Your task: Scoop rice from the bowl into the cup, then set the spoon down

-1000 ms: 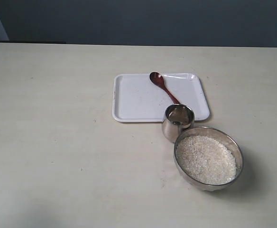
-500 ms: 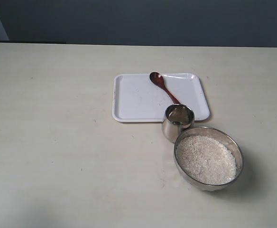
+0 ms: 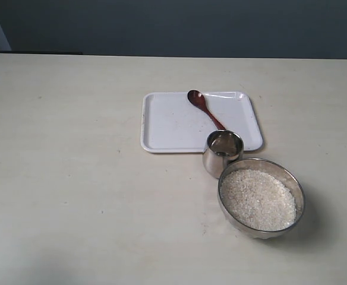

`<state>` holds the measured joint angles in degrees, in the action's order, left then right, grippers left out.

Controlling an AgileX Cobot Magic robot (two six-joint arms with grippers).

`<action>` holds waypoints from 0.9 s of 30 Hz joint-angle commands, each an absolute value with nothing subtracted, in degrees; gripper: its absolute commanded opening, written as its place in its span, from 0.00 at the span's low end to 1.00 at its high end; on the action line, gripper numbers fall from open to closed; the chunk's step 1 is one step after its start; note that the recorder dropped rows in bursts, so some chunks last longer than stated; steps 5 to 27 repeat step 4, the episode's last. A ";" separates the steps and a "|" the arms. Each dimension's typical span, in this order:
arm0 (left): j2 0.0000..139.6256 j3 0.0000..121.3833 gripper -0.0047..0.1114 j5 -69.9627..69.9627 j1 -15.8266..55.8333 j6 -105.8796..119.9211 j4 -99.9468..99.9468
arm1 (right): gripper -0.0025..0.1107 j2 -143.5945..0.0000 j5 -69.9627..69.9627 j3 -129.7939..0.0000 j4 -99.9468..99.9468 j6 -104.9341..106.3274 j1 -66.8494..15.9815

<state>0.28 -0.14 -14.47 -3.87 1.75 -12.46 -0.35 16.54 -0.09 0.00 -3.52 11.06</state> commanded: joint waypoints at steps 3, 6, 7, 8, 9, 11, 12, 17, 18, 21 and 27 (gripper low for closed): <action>0.00 0.00 0.04 -13.68 -3.91 1.50 -12.64 | 0.02 0.00 15.74 0.00 0.00 -3.28 11.37; 0.00 0.00 0.04 -13.68 -3.91 1.50 -12.64 | 0.02 0.00 15.74 0.00 0.00 -3.28 11.37; 0.00 0.00 0.04 -13.68 -3.91 1.50 -12.64 | 0.02 0.00 15.74 0.00 0.00 -3.28 11.37; 0.00 0.00 0.04 -13.68 -3.91 1.50 -12.64 | 0.02 0.00 15.74 0.00 0.00 -3.28 11.37; 0.00 0.00 0.04 -13.68 -3.91 1.50 -12.64 | 0.02 0.00 15.74 0.00 0.00 -3.28 11.37; 0.00 0.00 0.04 -13.68 -3.91 1.50 -12.64 | 0.02 0.00 15.74 0.00 0.00 -3.28 11.37; 0.00 0.00 0.04 -13.68 -3.91 1.50 -12.64 | 0.02 0.00 15.74 0.00 0.00 -3.28 11.37; 0.00 0.00 0.04 -13.68 -3.91 1.50 -12.64 | 0.02 0.00 15.74 0.00 0.00 -3.28 11.37; 0.00 0.00 0.04 -13.68 -3.91 1.50 -12.64 | 0.02 0.00 15.74 0.00 0.00 -3.28 11.37; 0.00 0.00 0.04 -13.68 -3.91 1.50 -12.64 | 0.02 0.00 15.74 0.00 0.00 -3.28 11.37; 0.00 0.00 0.04 -13.68 -3.91 1.50 -12.64 | 0.02 0.00 15.74 0.00 0.00 -3.28 11.37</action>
